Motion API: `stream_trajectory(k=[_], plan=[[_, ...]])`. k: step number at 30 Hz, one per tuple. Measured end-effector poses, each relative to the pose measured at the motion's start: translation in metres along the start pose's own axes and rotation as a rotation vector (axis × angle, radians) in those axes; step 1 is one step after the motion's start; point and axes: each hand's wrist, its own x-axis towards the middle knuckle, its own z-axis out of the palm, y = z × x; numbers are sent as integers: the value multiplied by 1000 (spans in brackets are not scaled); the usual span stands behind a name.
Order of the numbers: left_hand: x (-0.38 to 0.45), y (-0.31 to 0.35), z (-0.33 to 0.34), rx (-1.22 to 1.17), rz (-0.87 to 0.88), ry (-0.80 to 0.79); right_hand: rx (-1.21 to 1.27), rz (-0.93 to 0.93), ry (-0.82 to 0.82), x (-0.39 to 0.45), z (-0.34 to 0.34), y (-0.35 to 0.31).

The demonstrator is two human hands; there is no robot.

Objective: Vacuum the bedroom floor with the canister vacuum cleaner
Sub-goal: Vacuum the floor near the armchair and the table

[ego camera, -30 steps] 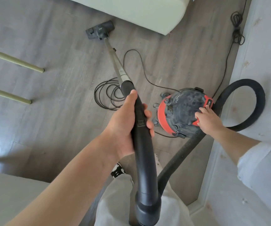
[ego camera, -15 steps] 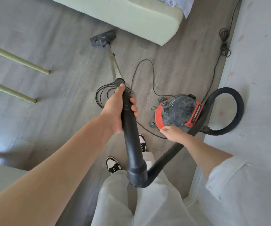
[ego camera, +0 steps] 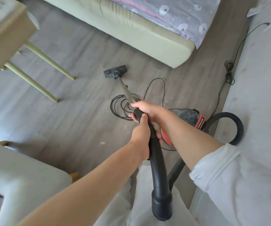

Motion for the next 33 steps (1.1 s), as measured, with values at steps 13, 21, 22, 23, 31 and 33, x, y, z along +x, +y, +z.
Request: stream_trajectory(k=[13, 21, 22, 23, 31, 33], plan=[[-43, -20, -50, 103, -18, 94, 114, 30, 0, -26, 42, 68], [-35, -17, -12, 57, -14, 111, -211, -120, 410, -31, -81, 98], [-30, -20, -1, 85, -12, 117, -211, -87, 435, -32, -106, 102], [-24, -26, 14, 110, -11, 132, -213, -49, 450, -33, -131, 106], [35, -61, 99, 134, -73, 190, -253, 4, 769, -23, -288, 150], [46, -65, 108, 92, -92, 211, -124, 103, 677, -17, -309, 160]])
